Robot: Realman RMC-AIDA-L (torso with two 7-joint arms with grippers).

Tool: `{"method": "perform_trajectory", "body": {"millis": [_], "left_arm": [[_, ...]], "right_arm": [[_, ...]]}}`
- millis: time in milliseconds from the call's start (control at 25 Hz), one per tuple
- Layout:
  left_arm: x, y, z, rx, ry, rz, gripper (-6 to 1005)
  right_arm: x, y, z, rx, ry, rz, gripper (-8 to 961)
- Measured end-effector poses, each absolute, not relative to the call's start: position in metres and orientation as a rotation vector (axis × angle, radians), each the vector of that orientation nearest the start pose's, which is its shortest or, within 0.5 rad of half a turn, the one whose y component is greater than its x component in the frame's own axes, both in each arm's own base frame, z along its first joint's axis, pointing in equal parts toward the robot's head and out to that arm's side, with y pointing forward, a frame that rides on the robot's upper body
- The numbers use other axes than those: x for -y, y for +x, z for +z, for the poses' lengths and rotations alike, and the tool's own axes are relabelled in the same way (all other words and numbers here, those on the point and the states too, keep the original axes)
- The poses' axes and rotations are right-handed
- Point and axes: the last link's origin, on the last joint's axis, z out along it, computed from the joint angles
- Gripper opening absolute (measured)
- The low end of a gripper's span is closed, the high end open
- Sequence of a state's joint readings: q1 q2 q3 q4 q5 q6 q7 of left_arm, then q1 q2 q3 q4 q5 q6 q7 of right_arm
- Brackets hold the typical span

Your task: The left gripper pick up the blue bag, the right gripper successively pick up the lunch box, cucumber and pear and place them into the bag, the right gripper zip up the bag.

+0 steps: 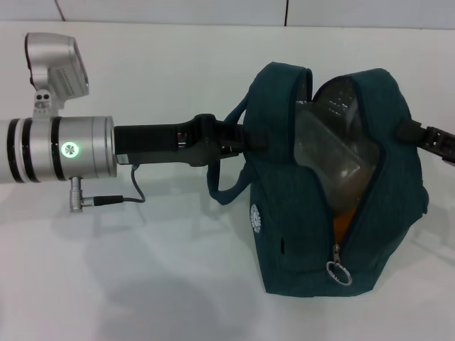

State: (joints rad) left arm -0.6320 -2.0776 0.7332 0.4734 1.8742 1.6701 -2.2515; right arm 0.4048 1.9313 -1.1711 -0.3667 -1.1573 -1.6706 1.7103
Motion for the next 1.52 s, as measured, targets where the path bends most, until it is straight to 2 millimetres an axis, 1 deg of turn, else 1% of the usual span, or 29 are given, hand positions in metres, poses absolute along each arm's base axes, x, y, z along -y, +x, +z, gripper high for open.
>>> {"method": "perform_trajectory", "body": {"millis": [200, 440, 600, 640, 680, 720, 840, 1000, 1160, 1320, 1520], "left_arm": [[-0.326, -0.216, -0.024, 1.967, -2.543, -1.053, 37], [-0.326, -0.217, -0.024, 1.968, -2.544, -1.050, 37], [-0.325, -0.217, -0.024, 1.967, -2.546, -1.049, 37], [-0.325, -0.217, -0.024, 1.966, -2.547, -1.049, 37], [-0.325, -0.217, -0.024, 1.966, -2.547, -1.049, 37], [-0.325, -0.217, -0.024, 1.966, -2.548, -1.049, 37], [-0.324, -0.216, -0.023, 1.967, -2.561, -1.058, 37], [-0.322, -0.214, -0.024, 1.967, -2.575, -1.068, 37], [-0.322, -0.214, -0.024, 1.967, -2.576, -1.071, 37], [-0.322, -0.214, -0.024, 1.968, -2.576, -1.072, 37], [-0.321, -0.215, -0.024, 1.973, -2.569, -1.073, 37]], "right_arm": [[-0.292, 0.275, 0.027, -1.331, -2.407, 1.419, 266], [-0.284, 0.281, 0.037, -1.231, -2.371, 1.463, 498], [-0.274, 0.281, 0.047, -1.090, -2.381, 1.516, 653], [-0.274, 0.281, 0.047, -1.090, -2.381, 1.516, 692], [-0.266, 0.282, 0.049, -0.984, -2.408, 1.520, 731], [-0.264, 0.282, 0.050, -0.953, -2.417, 1.518, 759], [-0.250, 0.283, 0.048, -0.784, -2.475, 1.501, 844], [-0.229, 0.281, 0.037, -0.544, -2.572, 1.474, 843], [-0.208, 0.281, 0.024, -0.405, -2.635, 1.468, 842], [-0.192, 0.284, 0.007, -0.386, -2.690, 1.427, 841], [-0.178, 0.294, -0.016, -0.457, -2.723, 1.329, 840]]}}
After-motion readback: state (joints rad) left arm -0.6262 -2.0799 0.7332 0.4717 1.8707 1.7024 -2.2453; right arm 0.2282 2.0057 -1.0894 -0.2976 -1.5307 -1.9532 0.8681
